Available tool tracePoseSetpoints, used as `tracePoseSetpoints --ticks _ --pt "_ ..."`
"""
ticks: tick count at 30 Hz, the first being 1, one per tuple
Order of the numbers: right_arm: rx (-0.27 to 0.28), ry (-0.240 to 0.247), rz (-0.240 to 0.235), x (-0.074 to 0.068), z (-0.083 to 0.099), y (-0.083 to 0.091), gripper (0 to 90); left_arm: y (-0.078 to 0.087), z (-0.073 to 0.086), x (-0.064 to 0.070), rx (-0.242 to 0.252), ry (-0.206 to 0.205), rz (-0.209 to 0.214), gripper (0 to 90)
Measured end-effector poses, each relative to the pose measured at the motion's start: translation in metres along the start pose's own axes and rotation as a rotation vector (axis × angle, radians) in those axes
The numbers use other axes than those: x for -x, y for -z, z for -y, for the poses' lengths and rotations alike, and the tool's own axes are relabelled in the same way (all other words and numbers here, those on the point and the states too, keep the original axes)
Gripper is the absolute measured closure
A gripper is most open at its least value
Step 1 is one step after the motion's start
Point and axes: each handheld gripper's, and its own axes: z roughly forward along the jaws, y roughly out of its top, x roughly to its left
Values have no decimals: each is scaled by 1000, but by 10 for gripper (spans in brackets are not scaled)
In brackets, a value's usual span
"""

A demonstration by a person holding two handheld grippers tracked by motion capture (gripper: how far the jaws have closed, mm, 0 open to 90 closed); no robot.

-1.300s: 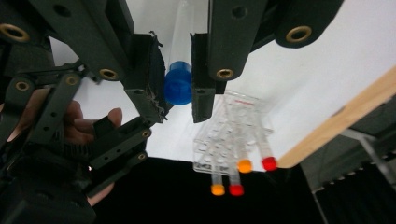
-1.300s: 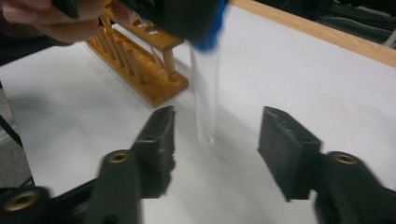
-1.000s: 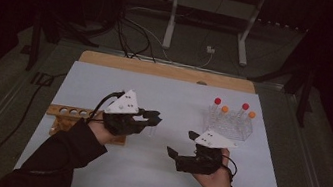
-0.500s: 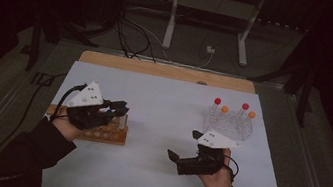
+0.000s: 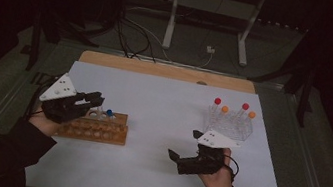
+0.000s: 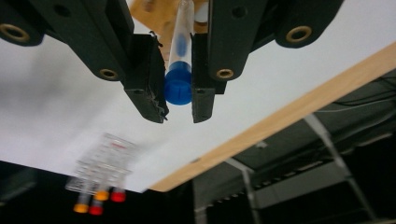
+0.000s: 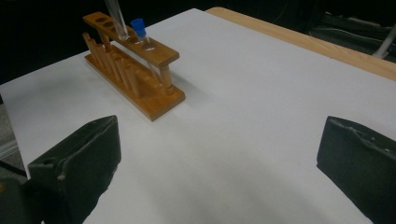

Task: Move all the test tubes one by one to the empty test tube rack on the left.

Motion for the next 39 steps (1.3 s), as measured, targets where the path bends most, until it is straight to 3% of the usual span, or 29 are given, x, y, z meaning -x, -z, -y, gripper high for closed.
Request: tracePoseSetpoints --ticks 6,20,39 --pt "-7 1 -2 1 1 0 0 -8 8 -7 23 21 -15 774" --pt "-11 -7 1 3 2 0 0 -26 43 -9 -14 85 3 774" --pt "-15 -9 -1 3 2 1 0 -39 62 -4 -76 90 3 773"
